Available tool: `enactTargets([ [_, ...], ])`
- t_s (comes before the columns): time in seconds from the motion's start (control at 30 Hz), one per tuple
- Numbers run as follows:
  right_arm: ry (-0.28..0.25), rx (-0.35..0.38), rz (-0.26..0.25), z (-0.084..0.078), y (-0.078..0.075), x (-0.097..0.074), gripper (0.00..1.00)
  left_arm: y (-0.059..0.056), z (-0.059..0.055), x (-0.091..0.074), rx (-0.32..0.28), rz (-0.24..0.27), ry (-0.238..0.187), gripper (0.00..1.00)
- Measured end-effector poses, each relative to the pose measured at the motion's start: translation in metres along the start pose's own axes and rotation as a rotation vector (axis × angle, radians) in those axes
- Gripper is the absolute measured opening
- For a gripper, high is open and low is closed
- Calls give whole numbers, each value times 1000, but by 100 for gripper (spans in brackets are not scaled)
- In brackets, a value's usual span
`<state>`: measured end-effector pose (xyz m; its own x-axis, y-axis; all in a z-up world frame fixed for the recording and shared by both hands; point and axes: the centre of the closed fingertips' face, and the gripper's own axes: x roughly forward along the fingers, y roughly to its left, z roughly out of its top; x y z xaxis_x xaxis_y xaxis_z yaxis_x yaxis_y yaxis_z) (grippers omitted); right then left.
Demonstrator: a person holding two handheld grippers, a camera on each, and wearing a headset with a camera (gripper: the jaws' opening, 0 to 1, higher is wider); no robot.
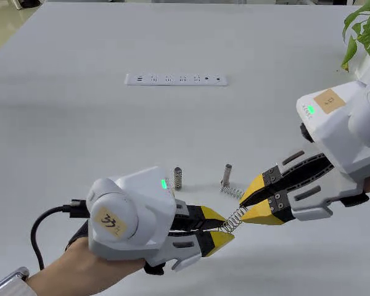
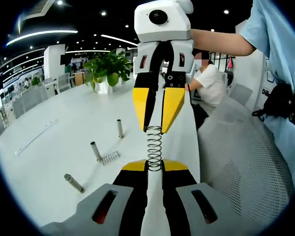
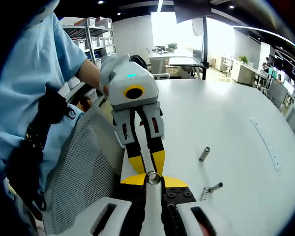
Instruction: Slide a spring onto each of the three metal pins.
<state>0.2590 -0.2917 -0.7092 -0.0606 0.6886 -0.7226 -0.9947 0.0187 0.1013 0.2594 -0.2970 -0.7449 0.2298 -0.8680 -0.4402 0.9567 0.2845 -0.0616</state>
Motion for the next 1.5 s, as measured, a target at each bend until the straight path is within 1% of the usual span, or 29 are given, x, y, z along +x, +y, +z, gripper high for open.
enactTargets([
  [0.07,1,-9,2,1,2,1,7,1,0,0,3,4,3,6],
  [0.13,8,-14,0,-1,1,1,7,1,-1,-1,1,8,3,6],
  [0.27,8,-15,-1,0,3,0,7,0,0,-2,2,14,-4,6],
  [0.5,14,-41,6,1,8,1,8,-4,1,-2,13,10,-10,6],
  [0.53,14,-50,5,2,9,0,10,-4,1,-2,11,9,-12,6],
  [0.57,16,-53,3,3,9,0,14,-4,1,-2,11,10,-12,6],
  [0.6,19,-57,0,3,9,1,22,-4,2,-2,11,10,-13,6],
  [0.63,35,-75,-6,3,8,1,27,-4,2,-1,9,9,-14,6],
  [0.67,53,-95,-11,2,7,0,28,-4,2,-1,7,9,-14,6],
  [0.7,71,-122,-10,2,7,0,27,-4,2,0,7,9,-15,6],
  [0.77,94,-138,-5,-2,6,-1,23,-4,3,0,6,8,-16,6],
  [0.83,122,-159,1,-6,4,0,23,-4,4,1,4,8,-20,6],
  [0.87,147,-173,6,-10,3,1,22,-4,4,2,2,6,-22,6],
  [0.93,179,-192,17,-14,4,3,20,-4,5,3,6,6,-23,6],
  [1.03,194,-197,43,-17,5,7,18,-5,6,4,9,2,-25,6],
  [1.23,216,-209,57,-14,5,10,14,-4,7,6,6,0,-28,6],
  [1.5,234,-214,77,-14,9,14,11,-5,9,7,5,1,-42,6],
])
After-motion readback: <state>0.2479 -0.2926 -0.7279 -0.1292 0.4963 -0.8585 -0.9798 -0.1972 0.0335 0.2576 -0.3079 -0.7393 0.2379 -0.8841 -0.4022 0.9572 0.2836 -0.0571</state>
